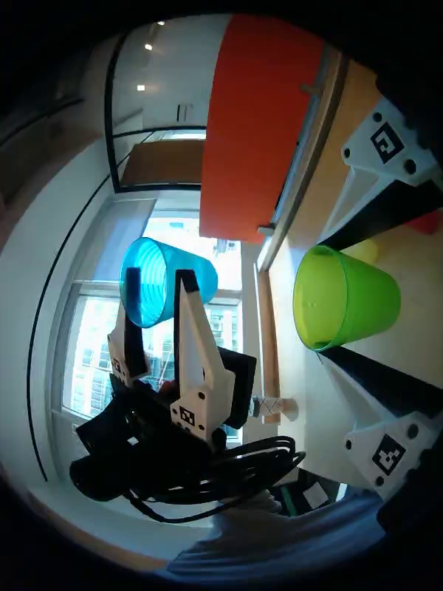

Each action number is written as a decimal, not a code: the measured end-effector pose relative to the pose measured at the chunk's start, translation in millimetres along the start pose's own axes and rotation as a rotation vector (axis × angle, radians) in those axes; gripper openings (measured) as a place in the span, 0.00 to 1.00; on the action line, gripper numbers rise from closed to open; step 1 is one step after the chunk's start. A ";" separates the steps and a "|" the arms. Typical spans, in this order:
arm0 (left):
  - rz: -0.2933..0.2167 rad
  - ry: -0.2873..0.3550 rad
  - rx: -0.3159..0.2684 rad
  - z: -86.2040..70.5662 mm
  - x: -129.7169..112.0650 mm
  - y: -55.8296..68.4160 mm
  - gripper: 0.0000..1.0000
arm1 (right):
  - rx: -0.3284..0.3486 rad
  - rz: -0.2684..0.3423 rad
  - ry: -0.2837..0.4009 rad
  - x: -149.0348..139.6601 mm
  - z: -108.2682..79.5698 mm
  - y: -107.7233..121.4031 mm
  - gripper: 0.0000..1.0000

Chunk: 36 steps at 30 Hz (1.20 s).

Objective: Pour water

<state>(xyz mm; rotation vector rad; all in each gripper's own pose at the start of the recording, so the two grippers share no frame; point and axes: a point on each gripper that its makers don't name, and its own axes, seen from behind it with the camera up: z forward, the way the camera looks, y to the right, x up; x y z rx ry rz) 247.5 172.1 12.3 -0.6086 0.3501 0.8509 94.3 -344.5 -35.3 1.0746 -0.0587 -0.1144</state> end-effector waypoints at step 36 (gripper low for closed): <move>0.187 0.002 0.029 3.6 7.8 -5.0 0.87 | -0.001 -0.008 0.013 7.3 -1.1 2.0 0.91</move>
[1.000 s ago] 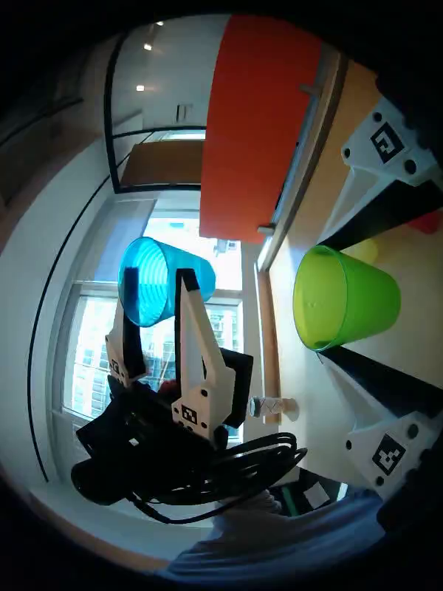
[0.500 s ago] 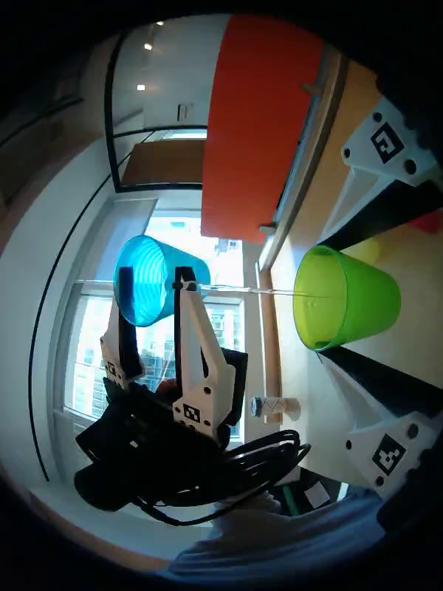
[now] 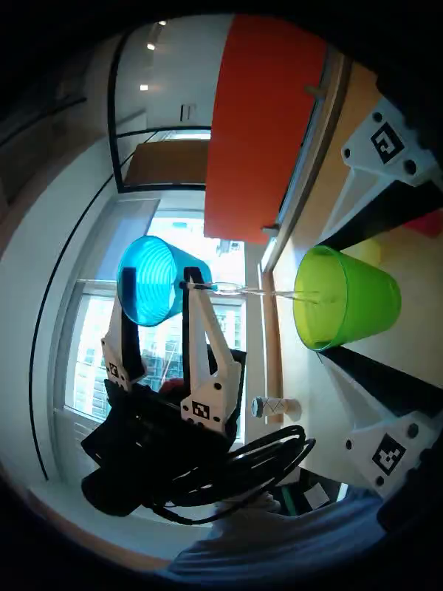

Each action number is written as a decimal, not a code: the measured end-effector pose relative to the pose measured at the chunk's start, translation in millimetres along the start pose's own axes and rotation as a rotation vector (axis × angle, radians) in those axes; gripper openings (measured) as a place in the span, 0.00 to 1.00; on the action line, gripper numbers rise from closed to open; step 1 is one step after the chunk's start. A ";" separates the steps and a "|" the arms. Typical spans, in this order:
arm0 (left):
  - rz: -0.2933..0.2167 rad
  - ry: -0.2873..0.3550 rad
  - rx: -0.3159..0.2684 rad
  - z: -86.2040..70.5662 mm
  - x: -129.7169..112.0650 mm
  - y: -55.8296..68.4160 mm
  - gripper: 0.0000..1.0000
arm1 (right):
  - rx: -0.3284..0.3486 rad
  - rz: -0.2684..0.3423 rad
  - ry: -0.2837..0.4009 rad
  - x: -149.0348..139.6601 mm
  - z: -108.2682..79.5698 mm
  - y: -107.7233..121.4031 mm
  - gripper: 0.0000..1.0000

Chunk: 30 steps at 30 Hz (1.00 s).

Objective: Pour water

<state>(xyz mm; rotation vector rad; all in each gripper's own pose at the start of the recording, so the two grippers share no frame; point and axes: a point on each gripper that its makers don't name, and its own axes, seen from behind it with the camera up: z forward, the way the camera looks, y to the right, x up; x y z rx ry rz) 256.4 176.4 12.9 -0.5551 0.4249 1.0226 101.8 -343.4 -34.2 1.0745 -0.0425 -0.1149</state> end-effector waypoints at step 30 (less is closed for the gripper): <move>0.143 -0.004 0.009 1.2 13.6 -9.3 0.87 | -0.003 0.000 0.012 0.9 -4.6 1.3 0.91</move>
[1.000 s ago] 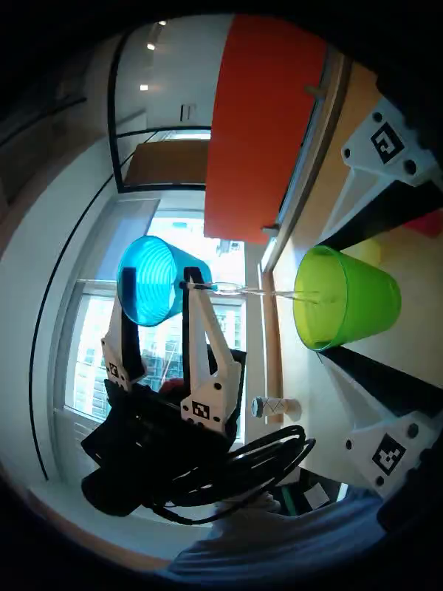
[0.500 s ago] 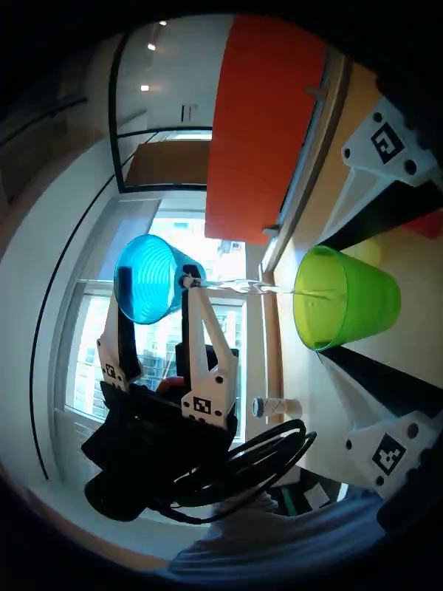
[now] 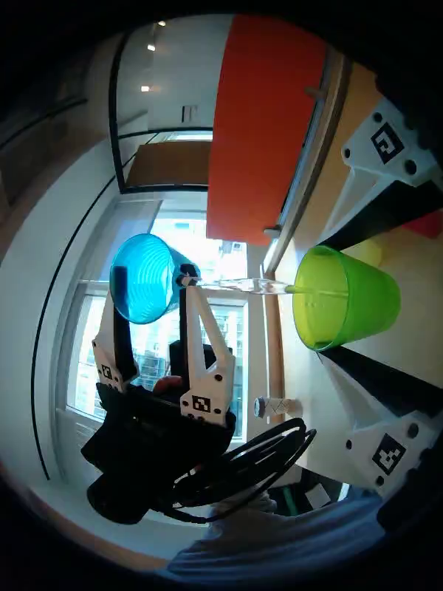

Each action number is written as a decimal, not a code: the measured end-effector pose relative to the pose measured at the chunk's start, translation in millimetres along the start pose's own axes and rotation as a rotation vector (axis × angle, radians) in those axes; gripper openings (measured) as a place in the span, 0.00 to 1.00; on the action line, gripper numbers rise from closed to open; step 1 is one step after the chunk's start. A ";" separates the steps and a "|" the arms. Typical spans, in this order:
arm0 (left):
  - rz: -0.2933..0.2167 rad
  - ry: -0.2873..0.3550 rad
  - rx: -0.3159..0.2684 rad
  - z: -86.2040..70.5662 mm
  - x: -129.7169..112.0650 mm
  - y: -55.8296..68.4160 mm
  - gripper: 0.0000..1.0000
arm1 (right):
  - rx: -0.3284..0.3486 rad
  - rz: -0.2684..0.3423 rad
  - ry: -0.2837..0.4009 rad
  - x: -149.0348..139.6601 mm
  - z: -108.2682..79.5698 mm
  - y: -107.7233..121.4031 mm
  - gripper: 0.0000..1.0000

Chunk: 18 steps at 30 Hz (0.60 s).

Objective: Pour water

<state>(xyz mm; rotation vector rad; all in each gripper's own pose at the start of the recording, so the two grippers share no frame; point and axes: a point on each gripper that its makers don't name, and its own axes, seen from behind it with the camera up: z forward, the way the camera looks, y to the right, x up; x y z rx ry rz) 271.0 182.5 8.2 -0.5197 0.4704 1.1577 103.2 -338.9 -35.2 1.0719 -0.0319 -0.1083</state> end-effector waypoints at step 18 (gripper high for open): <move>0.078 0.009 0.004 3.4 6.2 -4.7 0.87 | -0.008 0.008 0.009 -0.4 -3.2 4.4 0.91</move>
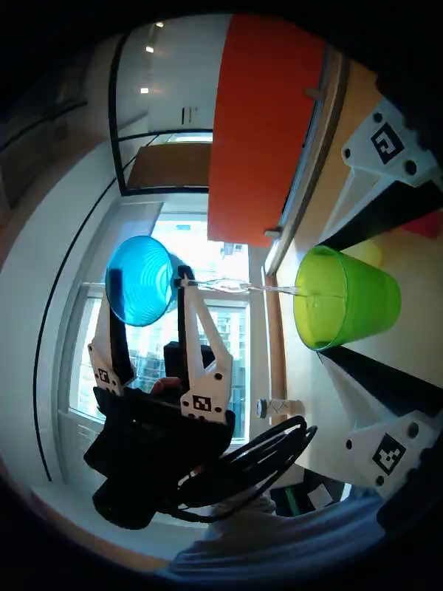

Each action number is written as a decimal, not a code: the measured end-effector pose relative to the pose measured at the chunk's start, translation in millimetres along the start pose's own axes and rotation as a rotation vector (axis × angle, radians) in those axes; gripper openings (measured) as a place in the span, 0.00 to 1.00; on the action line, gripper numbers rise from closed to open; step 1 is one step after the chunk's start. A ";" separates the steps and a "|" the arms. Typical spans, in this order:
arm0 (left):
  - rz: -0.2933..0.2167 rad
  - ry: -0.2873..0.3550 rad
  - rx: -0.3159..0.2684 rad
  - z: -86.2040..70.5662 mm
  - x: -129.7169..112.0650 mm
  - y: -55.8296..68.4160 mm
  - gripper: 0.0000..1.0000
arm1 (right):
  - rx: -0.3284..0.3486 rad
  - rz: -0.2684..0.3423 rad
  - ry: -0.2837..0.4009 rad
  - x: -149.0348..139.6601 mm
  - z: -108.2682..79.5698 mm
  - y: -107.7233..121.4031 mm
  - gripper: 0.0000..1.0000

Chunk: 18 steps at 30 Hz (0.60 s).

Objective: Pour water

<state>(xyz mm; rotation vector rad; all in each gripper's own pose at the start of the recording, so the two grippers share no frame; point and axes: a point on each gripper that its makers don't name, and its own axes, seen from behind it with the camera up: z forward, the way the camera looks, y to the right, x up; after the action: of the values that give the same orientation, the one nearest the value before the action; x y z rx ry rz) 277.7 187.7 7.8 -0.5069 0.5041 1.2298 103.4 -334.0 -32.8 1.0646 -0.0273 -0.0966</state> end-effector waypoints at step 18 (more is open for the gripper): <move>0.101 -0.001 -0.003 0.0 0.6 -2.1 0.87 | -0.006 0.001 0.001 2.1 1.6 1.9 0.91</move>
<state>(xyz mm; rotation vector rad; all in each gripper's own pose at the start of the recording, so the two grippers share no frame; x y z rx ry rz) 279.9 187.6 7.6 -0.4884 0.5324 1.3277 105.5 -334.7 -30.5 1.0585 -0.0270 -0.0953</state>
